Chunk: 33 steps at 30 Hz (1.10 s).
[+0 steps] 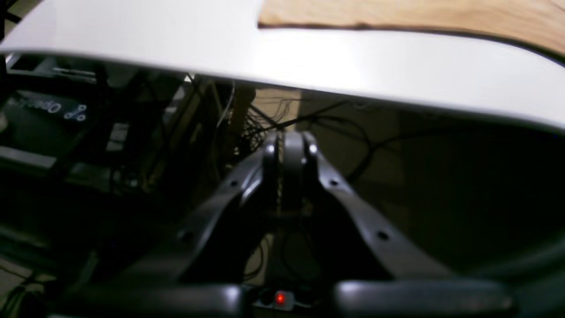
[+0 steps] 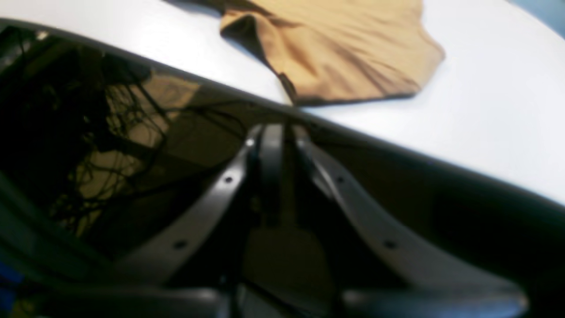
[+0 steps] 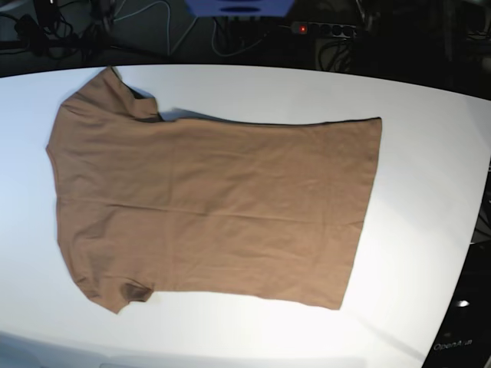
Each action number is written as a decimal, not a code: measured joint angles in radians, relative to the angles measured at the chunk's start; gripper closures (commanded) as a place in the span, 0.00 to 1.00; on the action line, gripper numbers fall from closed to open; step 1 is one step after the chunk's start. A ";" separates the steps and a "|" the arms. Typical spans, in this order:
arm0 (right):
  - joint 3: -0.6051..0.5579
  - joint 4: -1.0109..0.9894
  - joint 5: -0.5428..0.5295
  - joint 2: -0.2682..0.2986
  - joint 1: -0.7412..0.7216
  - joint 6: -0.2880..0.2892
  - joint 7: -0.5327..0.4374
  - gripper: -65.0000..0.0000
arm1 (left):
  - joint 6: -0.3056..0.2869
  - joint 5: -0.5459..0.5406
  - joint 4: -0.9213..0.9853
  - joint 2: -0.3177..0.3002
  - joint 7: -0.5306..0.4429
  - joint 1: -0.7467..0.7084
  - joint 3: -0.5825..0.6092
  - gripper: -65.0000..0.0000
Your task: Fold the T-shirt properly
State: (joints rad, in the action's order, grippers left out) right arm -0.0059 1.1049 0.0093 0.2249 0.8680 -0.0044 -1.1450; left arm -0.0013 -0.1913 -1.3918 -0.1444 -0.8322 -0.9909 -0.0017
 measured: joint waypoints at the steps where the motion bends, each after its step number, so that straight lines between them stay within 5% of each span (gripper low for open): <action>1: 0.000 0.040 -0.002 0.003 0.000 0.001 0.045 0.84 | -0.002 0.000 -0.039 -0.013 0.054 -0.001 0.000 0.98; 14: 0.015 0.331 -0.002 0.011 -0.055 0.003 0.425 0.80 | -0.009 0.004 -0.359 -0.019 0.513 0.089 -0.114 0.98; 23: 0.014 0.331 -0.010 0.014 -0.056 0.003 0.442 0.79 | -0.008 0.003 -0.389 -0.017 0.640 0.153 -0.132 0.98; 33: 0.029 0.337 -0.014 0.015 -0.039 0.008 0.440 0.49 | -0.006 0.003 -0.389 -0.017 0.692 0.193 -0.133 0.98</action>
State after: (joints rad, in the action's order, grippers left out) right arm 0.0231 1.4418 -0.0044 0.2401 0.8295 0.0036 -0.7048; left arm -0.0074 -0.1879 -1.7813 -0.1612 -0.1402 -0.7975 -0.1349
